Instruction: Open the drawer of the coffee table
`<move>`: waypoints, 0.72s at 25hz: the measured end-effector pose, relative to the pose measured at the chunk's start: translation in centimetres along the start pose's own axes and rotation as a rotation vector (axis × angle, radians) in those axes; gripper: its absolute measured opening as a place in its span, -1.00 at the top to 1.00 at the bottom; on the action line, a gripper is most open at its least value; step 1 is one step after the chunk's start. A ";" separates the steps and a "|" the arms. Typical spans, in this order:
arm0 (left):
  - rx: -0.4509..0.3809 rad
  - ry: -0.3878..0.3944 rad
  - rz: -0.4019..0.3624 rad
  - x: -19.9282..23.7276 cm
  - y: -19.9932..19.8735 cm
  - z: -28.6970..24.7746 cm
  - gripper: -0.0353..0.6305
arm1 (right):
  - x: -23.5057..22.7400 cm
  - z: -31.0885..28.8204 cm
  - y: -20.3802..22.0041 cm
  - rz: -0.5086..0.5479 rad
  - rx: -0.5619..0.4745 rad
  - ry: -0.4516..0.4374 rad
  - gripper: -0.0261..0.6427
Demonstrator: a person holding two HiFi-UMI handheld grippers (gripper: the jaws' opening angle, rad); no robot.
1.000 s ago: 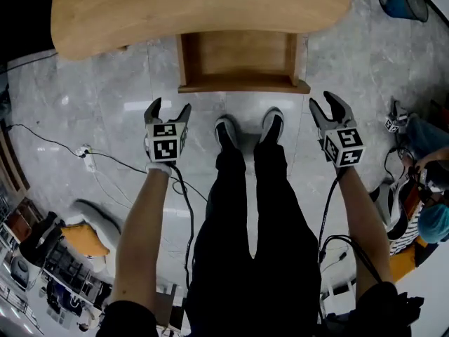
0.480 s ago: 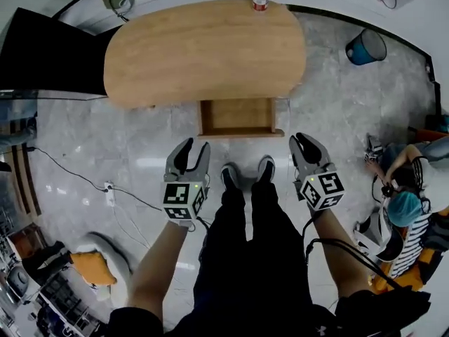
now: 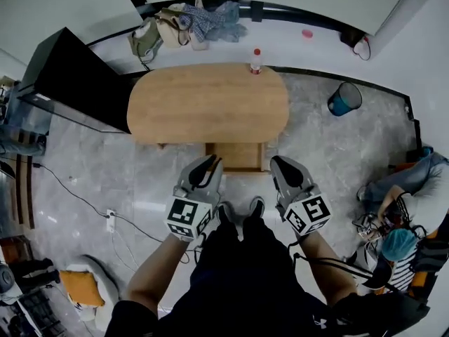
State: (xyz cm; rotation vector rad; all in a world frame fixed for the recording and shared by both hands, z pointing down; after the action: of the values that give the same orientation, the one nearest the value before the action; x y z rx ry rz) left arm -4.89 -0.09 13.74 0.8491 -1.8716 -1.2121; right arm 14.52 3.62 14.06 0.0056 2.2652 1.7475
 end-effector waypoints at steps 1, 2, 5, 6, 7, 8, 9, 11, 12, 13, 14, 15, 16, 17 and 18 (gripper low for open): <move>-0.021 -0.005 -0.006 -0.1 -1.2 0.4 0.76 | 0.4 0.2 -1.5 0.012 -0.029 -0.002 0.91; -0.051 -0.009 -0.011 -0.2 -2.4 0.8 0.83 | 0.8 0.5 -2.8 0.020 -0.056 -0.005 0.91; -0.155 0.001 -0.022 -1.1 -5.7 1.9 0.89 | 2.5 1.1 -5.8 0.042 -0.115 -0.021 0.91; -0.185 0.007 -0.032 -1.6 -6.7 2.2 0.89 | 3.2 1.3 -6.7 0.053 -0.132 -0.030 0.91; -0.211 0.013 -0.047 -2.1 -7.8 2.5 0.89 | 3.7 1.5 -7.5 0.066 -0.149 -0.040 0.91; -0.232 0.018 -0.069 -2.6 -8.8 2.7 0.89 | 4.2 1.6 -8.4 0.082 -0.166 -0.048 0.91; -0.249 0.022 -0.095 -3.0 -9.9 2.9 0.89 | 4.5 1.7 -9.4 0.100 -0.184 -0.053 0.91; -0.276 0.029 -0.156 -3.9 -12.1 3.5 0.89 | 4.9 1.9 -11.4 0.129 -0.224 -0.048 0.91; -0.291 0.031 -0.186 -4.2 -13.2 4.0 0.89 | 5.1 2.1 -12.6 0.138 -0.248 -0.042 0.91; -0.307 0.030 -0.213 -4.4 -14.2 4.7 0.89 | 5.4 2.4 -13.8 0.148 -0.274 -0.034 0.91; -0.323 0.024 -0.239 -4.6 -15.0 5.5 0.89 | 5.8 2.7 -14.8 0.159 -0.300 -0.025 0.91; -0.337 0.014 -0.265 -4.7 -15.7 6.2 0.89 | 6.2 2.9 -15.8 0.172 -0.325 -0.018 0.91; -0.349 0.002 -0.293 -4.8 -16.3 6.9 0.89 | 6.5 3.1 -16.6 0.186 -0.347 -0.014 0.91; -0.358 -0.010 -0.320 -4.9 -16.9 7.3 0.89 | 6.7 3.2 -17.2 0.200 -0.362 -0.012 0.91; -0.363 -0.023 -0.339 -4.9 -17.2 7.7 0.89 | 6.9 3.2 -17.6 0.214 -0.372 -0.013 0.92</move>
State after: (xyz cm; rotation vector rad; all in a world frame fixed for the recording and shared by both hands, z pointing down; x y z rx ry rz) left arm -6.67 1.63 -5.57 0.9723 -1.4926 -1.7114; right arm 11.49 3.15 -4.91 0.1894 1.9564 2.2471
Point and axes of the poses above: the fingertips, and each gripper's own axes: z backward along the fingers, x to its left, y out of its underside, the point moved 5 cm from there along z, backward along the fingers, and after that the axes turned 15 degrees about y, right-handed, at the moved point
